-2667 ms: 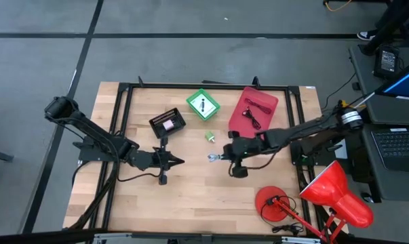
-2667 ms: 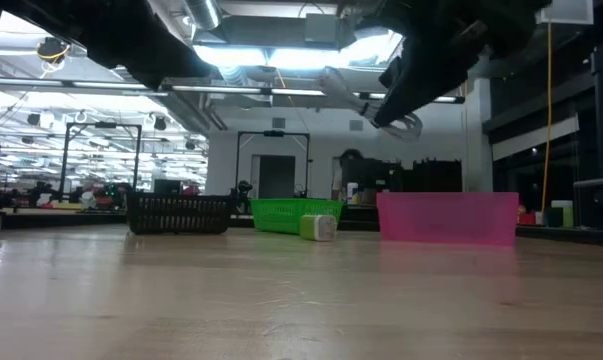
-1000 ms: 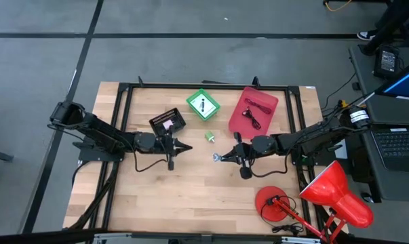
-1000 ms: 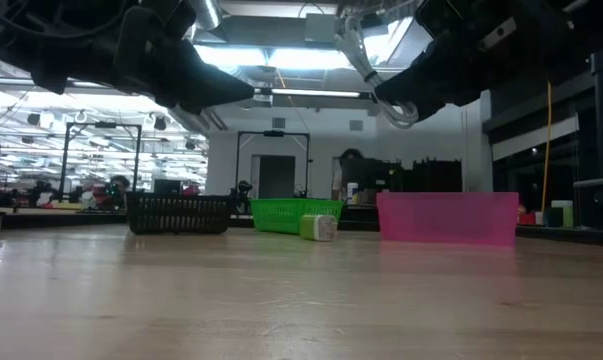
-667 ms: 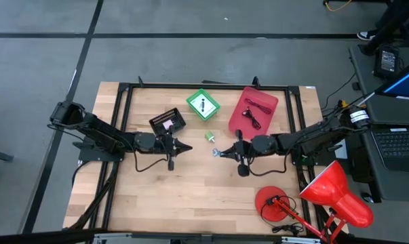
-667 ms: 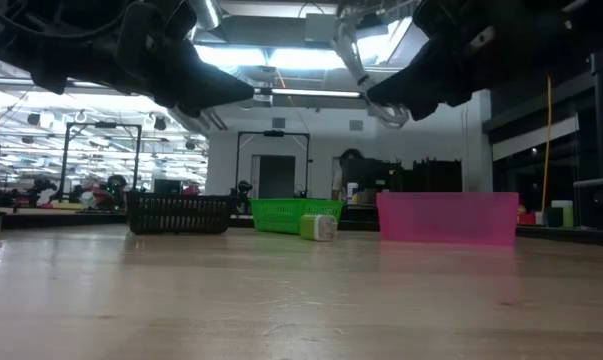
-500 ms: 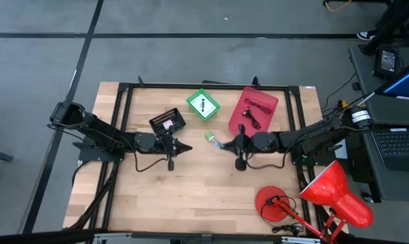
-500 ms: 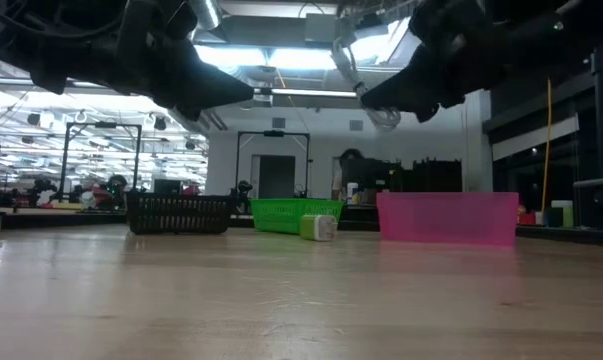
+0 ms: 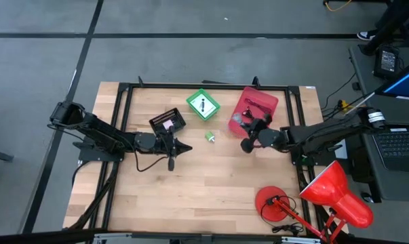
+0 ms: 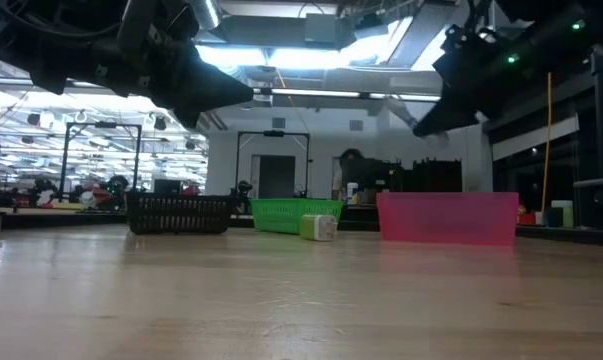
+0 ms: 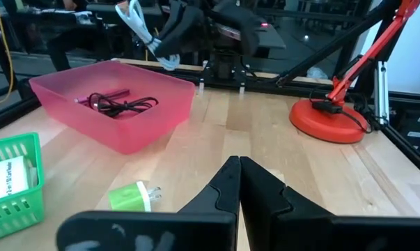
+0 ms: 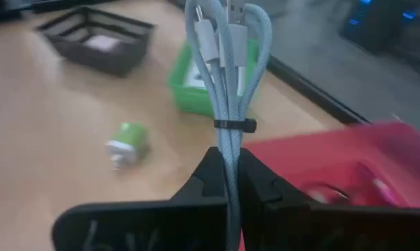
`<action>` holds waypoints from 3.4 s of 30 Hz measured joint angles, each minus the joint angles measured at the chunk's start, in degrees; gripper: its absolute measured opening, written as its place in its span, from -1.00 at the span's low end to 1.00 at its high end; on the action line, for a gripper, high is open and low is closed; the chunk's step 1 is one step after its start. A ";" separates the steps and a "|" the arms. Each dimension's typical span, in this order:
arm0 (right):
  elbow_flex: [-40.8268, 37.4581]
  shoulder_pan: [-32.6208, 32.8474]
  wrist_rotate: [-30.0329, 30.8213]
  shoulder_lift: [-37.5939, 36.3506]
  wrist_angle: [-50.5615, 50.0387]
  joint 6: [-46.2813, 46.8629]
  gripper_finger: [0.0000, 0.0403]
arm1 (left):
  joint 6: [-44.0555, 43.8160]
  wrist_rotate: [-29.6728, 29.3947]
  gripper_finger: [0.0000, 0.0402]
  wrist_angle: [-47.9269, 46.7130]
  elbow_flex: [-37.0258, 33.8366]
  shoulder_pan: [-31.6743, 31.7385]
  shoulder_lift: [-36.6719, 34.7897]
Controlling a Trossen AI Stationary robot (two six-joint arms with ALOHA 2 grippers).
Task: Pick and place items into bin
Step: Put the blue charger cable into the pink bin, then put the green charger adapter into the black bin
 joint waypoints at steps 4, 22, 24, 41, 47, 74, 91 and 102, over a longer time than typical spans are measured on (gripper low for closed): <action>-0.02 0.00 3.44 -3.92 -7.68 4.83 -1.00 | 0.04 -0.01 -0.98 0.00 0.00 0.00 0.00; -0.03 -3.92 -1.70 -6.10 -18.34 14.64 -1.00 | 0.11 -0.01 -0.98 0.00 0.00 0.00 0.00; -0.04 -5.08 -1.76 -5.17 -19.19 15.79 -1.00 | 0.11 0.00 -0.98 -0.02 0.00 0.00 0.00; -0.05 -13.73 -10.34 4.89 -16.06 11.99 -1.00 | 0.11 0.00 -0.98 -0.40 0.00 0.00 -0.02; -0.04 -14.88 -13.18 7.65 -11.66 8.04 -1.00 | 0.11 0.00 -0.98 -0.40 0.00 0.00 -0.02; -0.04 -16.02 -13.05 9.57 -11.22 7.91 -0.67 | 0.11 0.00 -0.98 -0.42 0.00 0.00 -0.02; 0.00 -15.95 -13.11 0.68 -10.14 6.75 -0.67 | 0.11 -0.02 -0.98 -0.42 0.00 0.00 -0.02; 0.00 -10.71 -13.50 -5.31 1.10 -6.52 -0.95 | 0.11 0.00 -0.98 -0.42 0.00 0.00 -0.02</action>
